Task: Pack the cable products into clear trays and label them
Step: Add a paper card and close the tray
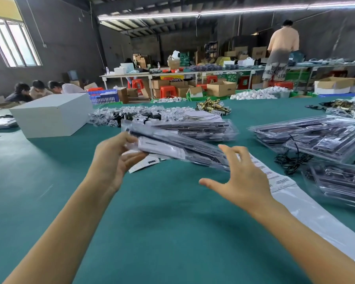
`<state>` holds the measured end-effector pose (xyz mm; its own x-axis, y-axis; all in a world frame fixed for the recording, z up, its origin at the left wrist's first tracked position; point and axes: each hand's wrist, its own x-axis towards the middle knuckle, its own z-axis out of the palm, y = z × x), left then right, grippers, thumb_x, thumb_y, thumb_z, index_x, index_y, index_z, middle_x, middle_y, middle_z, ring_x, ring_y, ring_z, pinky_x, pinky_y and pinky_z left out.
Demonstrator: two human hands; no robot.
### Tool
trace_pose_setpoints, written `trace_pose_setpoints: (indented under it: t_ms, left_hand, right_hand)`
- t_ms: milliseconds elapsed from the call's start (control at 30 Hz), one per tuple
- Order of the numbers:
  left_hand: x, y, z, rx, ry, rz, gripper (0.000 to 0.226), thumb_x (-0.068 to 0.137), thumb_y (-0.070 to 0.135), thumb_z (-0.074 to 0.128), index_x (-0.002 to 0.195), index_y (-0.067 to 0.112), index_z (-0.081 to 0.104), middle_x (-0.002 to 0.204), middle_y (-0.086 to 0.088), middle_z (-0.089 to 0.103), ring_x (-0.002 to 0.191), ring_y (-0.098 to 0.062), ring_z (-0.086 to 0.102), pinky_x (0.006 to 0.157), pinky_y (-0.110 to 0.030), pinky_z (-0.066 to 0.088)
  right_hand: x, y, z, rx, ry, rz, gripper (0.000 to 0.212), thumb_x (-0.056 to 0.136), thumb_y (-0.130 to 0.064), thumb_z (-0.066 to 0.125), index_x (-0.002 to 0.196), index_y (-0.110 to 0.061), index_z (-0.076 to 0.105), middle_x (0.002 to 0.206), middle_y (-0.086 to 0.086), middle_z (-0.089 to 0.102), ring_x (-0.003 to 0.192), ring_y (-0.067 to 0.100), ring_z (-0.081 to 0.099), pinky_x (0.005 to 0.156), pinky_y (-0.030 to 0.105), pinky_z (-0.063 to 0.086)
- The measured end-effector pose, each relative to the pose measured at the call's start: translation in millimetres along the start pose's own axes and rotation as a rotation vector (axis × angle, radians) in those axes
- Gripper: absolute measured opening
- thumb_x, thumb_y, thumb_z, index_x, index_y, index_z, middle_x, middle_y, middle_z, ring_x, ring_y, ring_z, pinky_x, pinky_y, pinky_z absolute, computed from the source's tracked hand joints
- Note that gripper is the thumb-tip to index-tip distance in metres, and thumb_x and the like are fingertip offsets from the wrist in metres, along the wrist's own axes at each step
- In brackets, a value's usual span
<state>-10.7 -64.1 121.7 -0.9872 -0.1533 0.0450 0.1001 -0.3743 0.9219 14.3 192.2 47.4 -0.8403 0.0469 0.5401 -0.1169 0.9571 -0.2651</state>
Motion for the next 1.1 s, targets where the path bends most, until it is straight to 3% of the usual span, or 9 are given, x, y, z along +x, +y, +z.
trace_pose_setpoints:
  t_ms: [67, 200, 333, 400, 533, 700, 833, 967, 1100]
  left_hand:
    - [-19, 12, 14, 0.042, -0.073, 0.118, 0.004, 0.082, 0.003, 0.056, 0.079, 0.005, 0.058, 0.07, -0.007, 0.063, 0.049, -0.019, 0.061, 0.047, -0.018, 0.051]
    - [-59, 23, 37, 0.114, -0.318, 0.297, 0.024, 0.08, 0.021, 0.065, 0.091, 0.002, 0.059, 0.077, -0.013, 0.062, 0.06, -0.02, 0.062, 0.052, -0.021, 0.054]
    - [-85, 33, 49, 0.069, -0.57, 0.358, 0.035, 0.088, 0.04, 0.051, 0.096, 0.012, 0.071, 0.099, -0.008, 0.072, 0.082, -0.025, 0.07, 0.065, -0.03, 0.057]
    - [-87, 32, 51, 0.091, -0.546, 0.345, 0.036, 0.092, 0.038, 0.048, 0.097, 0.012, 0.072, 0.1, -0.012, 0.072, 0.089, -0.028, 0.07, 0.066, -0.033, 0.057]
    - [-71, 15, 50, 0.146, -0.279, 0.197, 0.027, 0.098, 0.026, 0.049, 0.089, 0.009, 0.069, 0.09, -0.009, 0.073, 0.09, -0.026, 0.07, 0.072, -0.034, 0.058]
    - [-44, -10, 44, 0.35, -0.035, 0.036, 0.024, 0.09, 0.04, 0.061, 0.093, 0.016, 0.058, 0.095, 0.0, 0.06, 0.098, -0.021, 0.057, 0.099, -0.045, 0.043]
    - [-42, -15, 41, 0.279, -0.168, -0.181, 0.033, 0.076, 0.056, 0.067, 0.095, 0.03, 0.06, 0.109, -0.005, 0.064, 0.104, -0.026, 0.063, 0.098, -0.047, 0.047]
    - [-41, -17, 44, 0.0, -0.338, -0.18, 0.036, 0.068, 0.034, 0.073, 0.095, 0.015, 0.058, 0.094, -0.01, 0.074, 0.082, -0.026, 0.073, 0.073, -0.042, 0.059]
    - [-36, -8, 39, -0.053, -0.293, -0.037, 0.04, 0.073, 0.021, 0.071, 0.106, 0.007, 0.053, 0.093, -0.017, 0.073, 0.067, -0.021, 0.07, 0.06, -0.032, 0.058]
  right_hand:
    - [-2, -10, -4, -0.054, 0.026, -0.073, 0.092, 0.063, -0.082, 0.051, 0.14, -0.034, 0.038, 0.121, -0.009, 0.049, 0.076, 0.02, 0.062, 0.05, 0.025, 0.036]
    - [-1, -19, -18, -0.181, 0.358, -0.234, 0.058, 0.073, -0.048, 0.075, 0.121, -0.018, 0.065, 0.069, 0.001, 0.063, 0.038, 0.026, 0.05, 0.037, 0.022, 0.031]
    - [11, -13, -38, -0.016, 0.611, -0.235, 0.013, 0.077, -0.021, 0.076, 0.086, -0.012, 0.072, 0.049, 0.006, 0.057, 0.036, 0.029, 0.05, 0.041, 0.022, 0.027]
    - [16, -10, -49, 0.109, 0.655, -0.183, 0.018, 0.081, -0.024, 0.07, 0.071, -0.009, 0.067, 0.045, 0.008, 0.055, 0.037, 0.03, 0.049, 0.044, 0.022, 0.027]
    - [21, -9, -69, 0.691, 0.57, 0.082, 0.024, 0.091, -0.04, 0.056, 0.093, -0.021, 0.07, 0.063, -0.002, 0.067, 0.046, 0.005, 0.054, 0.052, 0.028, 0.042]
    - [25, -16, -83, 1.317, 0.455, 0.297, 0.026, 0.096, -0.032, 0.054, 0.072, -0.023, 0.06, 0.073, 0.009, 0.073, 0.024, 0.013, 0.03, 0.033, 0.013, 0.024]
    - [24, -24, -78, 1.512, 0.332, 0.516, 0.033, 0.095, -0.038, 0.053, 0.067, -0.022, 0.059, 0.085, 0.009, 0.074, 0.026, 0.009, 0.028, 0.035, 0.014, 0.023]
    - [23, -29, -72, 1.654, 0.181, 0.739, 0.032, 0.089, -0.043, 0.061, 0.071, -0.02, 0.05, 0.108, 0.024, 0.065, 0.031, 0.01, 0.027, 0.035, 0.015, 0.024]
    - [21, -33, -72, 1.78, 0.027, 0.848, 0.03, 0.077, -0.047, 0.071, 0.078, -0.022, 0.054, 0.081, 0.004, 0.05, 0.035, 0.008, 0.03, 0.033, 0.017, 0.025]
